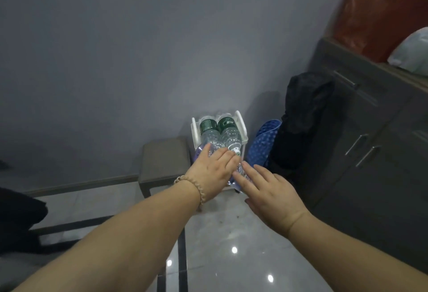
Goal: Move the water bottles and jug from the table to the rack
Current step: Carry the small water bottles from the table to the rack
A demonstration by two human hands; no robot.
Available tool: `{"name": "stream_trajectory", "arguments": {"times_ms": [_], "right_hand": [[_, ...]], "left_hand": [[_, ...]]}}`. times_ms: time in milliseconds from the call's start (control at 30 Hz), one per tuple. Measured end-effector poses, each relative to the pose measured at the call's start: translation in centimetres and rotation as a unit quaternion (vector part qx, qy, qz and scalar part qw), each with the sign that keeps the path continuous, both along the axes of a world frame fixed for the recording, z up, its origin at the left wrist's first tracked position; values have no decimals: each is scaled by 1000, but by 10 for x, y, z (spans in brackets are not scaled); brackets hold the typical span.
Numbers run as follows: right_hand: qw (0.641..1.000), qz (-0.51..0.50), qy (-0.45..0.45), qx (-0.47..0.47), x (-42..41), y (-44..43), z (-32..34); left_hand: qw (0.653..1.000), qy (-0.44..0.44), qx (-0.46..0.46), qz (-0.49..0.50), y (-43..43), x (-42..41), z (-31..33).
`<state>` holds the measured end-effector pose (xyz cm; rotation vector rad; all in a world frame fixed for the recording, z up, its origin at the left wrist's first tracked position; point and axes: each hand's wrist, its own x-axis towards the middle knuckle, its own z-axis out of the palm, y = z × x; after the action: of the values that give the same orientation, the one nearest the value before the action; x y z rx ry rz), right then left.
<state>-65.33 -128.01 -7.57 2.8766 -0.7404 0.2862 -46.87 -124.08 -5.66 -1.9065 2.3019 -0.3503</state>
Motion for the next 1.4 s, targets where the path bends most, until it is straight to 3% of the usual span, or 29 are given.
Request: {"name": "stream_trajectory", "arguments": {"times_ms": [167,433,667,967,1133,1233,1400], "right_hand": [[999,25,12,26,36,-86,-31],[995,69,40,65,101,-224,-63],[990,77,42,109,145,-290,-91],[985,-98,20,143,193,-333,-146],[942,-260,-24,213,241,-343,-167],[908,-334,-33,252,272,-350,-177],[912,-333,-2,240,299,-353,-195]], "left_hand": [[999,11,15,26,-72,33,-20],[984,31,83,153,-188,75,-50],[978,55,112,169,-251,116,-86],[984,104,131,59,-347,172,-142],[952,211,90,202,-361,187,-180],[934,231,159,221,-363,195,-207],[926,200,254,194,-363,227,-236]]}}
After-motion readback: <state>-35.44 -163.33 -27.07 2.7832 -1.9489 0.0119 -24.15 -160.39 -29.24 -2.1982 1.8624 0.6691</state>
